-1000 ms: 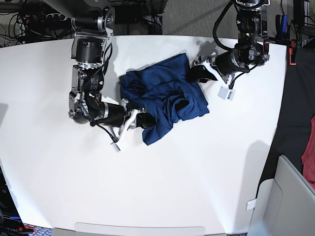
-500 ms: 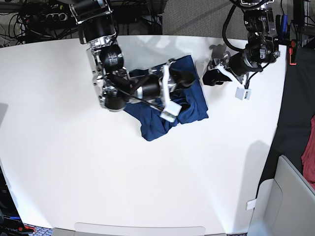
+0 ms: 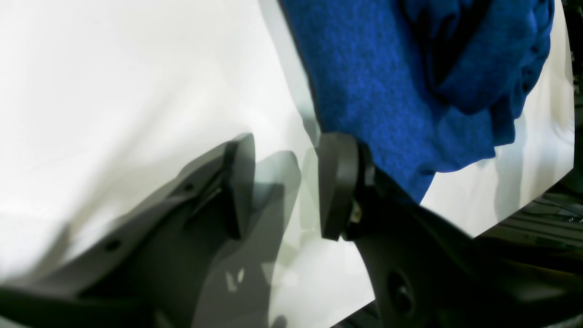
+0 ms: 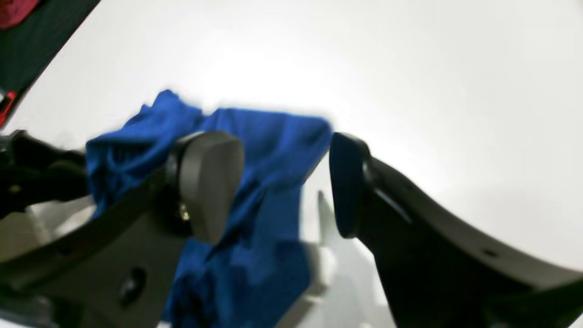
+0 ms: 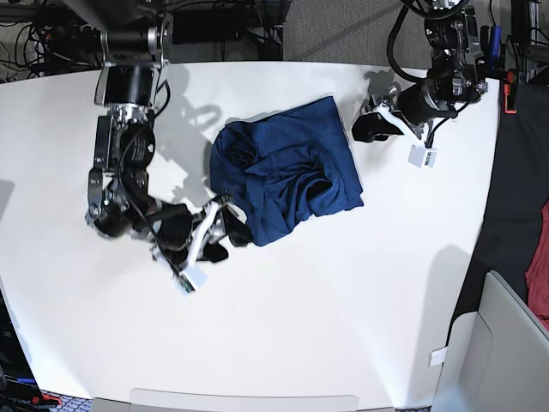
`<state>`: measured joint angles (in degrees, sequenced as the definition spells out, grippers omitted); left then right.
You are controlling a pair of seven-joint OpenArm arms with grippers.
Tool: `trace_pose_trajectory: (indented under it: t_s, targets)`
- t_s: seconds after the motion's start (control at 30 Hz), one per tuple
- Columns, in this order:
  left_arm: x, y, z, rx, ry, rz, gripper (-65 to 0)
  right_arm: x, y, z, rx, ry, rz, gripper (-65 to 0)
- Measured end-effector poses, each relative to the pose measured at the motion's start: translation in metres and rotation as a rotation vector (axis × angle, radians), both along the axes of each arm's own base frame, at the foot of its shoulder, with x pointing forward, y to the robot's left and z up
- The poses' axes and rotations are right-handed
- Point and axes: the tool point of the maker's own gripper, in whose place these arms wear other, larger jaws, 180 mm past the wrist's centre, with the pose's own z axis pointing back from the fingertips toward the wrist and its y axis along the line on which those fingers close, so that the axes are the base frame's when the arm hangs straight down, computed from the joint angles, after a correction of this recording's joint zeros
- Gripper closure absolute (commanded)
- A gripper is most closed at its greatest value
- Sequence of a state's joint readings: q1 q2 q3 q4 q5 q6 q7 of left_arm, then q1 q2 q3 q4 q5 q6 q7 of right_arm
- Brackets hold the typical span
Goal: Fold the T-shirt properly
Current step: 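Press the right gripper onto the folded shirt to flatten it, then grasp the shirt edge with the right gripper and pull it outward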
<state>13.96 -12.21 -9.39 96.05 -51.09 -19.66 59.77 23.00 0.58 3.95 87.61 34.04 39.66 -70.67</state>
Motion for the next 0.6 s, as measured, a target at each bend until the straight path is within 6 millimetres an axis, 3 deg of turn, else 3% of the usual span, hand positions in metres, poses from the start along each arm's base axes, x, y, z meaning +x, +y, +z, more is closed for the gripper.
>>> trace_pose_trajectory:
  t_s: [0.07, 0.23, 0.4, 0.6]
  targets:
    - [0.000, -0.001, 0.000, -0.001, 0.000, 0.000, -22.8, 0.012, 0.002, 0.005, -0.011, -0.008, 0.000, -34.8]
    - [0.000, -0.011, 0.000, -0.030, -0.001, 0.002, -22.8, 0.029, 0.007, -0.024, -0.027, 0.076, -0.033, -34.8]
    - [-0.002, -0.006, -0.001, -0.020, 0.002, 0.008, -22.8, 0.026, 0.033, -0.053, 0.044, 0.154, -0.026, -34.8]
    - [-0.003, -0.007, -0.001, -0.022, 0.003, 0.007, -22.8, 0.024, 0.043, -0.079, 0.109, 0.213, -0.047, -34.8]
